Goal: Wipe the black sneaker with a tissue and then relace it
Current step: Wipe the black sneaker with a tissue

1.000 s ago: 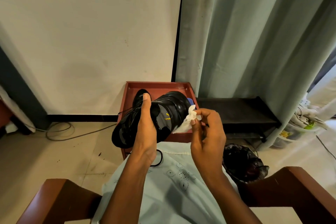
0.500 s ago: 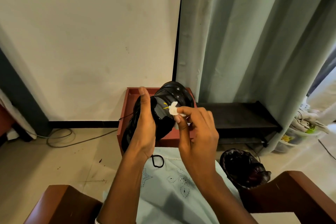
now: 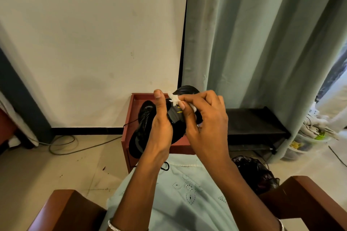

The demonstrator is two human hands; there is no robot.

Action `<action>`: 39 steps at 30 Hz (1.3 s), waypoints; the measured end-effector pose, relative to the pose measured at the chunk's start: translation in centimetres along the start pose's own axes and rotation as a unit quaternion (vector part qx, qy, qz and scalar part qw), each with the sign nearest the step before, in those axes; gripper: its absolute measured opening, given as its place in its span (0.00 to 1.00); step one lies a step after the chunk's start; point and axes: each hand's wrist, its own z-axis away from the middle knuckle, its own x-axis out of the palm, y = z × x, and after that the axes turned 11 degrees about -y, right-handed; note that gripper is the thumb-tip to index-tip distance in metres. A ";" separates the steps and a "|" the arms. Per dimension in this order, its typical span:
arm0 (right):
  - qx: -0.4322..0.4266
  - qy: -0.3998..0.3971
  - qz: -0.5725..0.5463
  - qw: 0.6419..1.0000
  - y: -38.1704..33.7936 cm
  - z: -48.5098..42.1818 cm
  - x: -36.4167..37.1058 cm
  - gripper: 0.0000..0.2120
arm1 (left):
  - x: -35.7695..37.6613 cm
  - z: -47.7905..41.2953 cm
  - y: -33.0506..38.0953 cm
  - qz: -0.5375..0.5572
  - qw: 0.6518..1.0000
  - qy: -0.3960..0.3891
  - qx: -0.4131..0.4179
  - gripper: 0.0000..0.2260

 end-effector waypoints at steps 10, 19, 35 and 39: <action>-0.023 0.049 -0.036 0.998 0.2 2.7 -0.4 0.06 | 0.9 -1.0 0.5 0.100 0.995 0.003 -0.029 0.45; -0.064 0.054 0.053 0.995 0.1 2.4 0.0 0.10 | 1.5 -1.1 0.4 0.136 0.990 0.006 -0.033 0.41; -0.087 0.093 0.015 0.992 -1.1 1.8 0.0 0.20 | 1.7 -0.4 0.9 0.246 0.968 -0.021 -0.053 0.38; -0.109 0.081 0.008 0.991 0.7 4.1 0.9 0.14 | 1.1 -0.2 1.4 0.252 0.964 0.000 -0.081 0.38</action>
